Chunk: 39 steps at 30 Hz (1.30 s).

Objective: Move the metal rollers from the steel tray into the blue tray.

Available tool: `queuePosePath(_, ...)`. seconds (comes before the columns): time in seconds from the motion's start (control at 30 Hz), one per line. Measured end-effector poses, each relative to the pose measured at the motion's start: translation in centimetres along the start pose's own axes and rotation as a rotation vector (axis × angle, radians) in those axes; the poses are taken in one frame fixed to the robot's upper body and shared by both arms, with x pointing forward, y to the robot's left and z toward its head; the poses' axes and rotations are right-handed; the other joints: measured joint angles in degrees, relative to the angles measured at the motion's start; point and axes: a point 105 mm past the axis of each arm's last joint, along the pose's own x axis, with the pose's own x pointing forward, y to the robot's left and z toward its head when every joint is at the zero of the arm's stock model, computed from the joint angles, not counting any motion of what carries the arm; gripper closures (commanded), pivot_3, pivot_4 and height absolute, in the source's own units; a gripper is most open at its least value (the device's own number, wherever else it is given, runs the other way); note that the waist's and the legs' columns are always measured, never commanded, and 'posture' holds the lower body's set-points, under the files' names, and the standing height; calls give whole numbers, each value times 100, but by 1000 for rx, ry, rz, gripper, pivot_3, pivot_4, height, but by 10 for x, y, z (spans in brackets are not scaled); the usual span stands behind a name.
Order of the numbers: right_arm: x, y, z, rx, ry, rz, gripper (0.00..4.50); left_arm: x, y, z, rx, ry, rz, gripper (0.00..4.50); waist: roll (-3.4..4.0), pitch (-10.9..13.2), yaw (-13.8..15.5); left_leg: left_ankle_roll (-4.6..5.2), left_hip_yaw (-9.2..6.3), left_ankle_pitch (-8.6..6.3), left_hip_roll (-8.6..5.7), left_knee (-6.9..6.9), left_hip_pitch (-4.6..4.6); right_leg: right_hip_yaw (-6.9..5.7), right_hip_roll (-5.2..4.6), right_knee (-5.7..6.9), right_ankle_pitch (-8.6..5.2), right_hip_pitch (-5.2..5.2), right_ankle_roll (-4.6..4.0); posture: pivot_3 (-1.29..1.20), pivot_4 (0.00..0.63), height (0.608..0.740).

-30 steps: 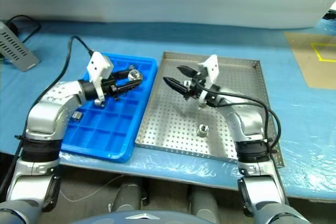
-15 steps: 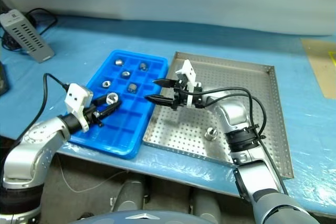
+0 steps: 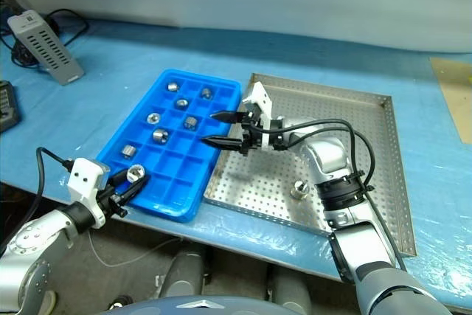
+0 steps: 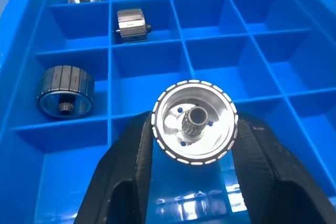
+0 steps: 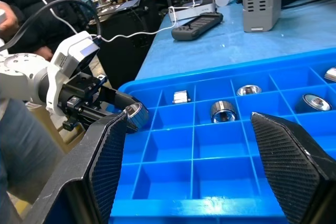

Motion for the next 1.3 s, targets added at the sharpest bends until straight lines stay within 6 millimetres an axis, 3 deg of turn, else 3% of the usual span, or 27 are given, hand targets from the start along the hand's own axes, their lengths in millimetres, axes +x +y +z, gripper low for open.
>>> queuePosePath(0.3,-1,8,7,-31,9,9,589,2,5,1,-7,-14,15,2341,0,0,-5,-8,-1,5,1,1,9,2,2,8,1,5,1,274,150,740)
queuePosePath(0.4,-1,8,7,-32,9,8,589,7,15,1,-41,-26,61,1676,0,0,-6,-10,-1,6,1,2,10,1,2,15,1,5,1,272,150,740)
queuePosePath(0.57,-2,8,6,-38,6,7,589,8,27,9,-31,-51,113,49,-2,-2,-15,-14,-2,8,0,9,11,2,2,21,2,7,2,265,150,740)
queuePosePath(0.77,-3,7,5,-38,6,3,589,13,16,4,-20,-14,42,49,-3,-2,-8,-12,-3,8,0,10,11,1,2,27,1,6,1,256,150,740)
queuePosePath(0.83,-3,7,5,-38,7,0,589,17,16,12,-13,-34,32,49,-3,-2,11,-12,-2,8,0,11,13,-1,2,37,1,7,1,244,150,740)
queuePosePath(1.1,-14,0,4,-35,-16,-64,589,43,4,95,27,-273,-101,49,-4,-2,-21,-37,6,24,-2,34,27,5,1,85,1,8,-1,143,150,740)
queuePosePath(1.3,-44,-21,4,-34,-56,-259,589,84,-21,108,64,-236,-300,49,-3,-3,-35,-40,30,28,-6,37,25,9,1,84,2,7,0,49,150,740)
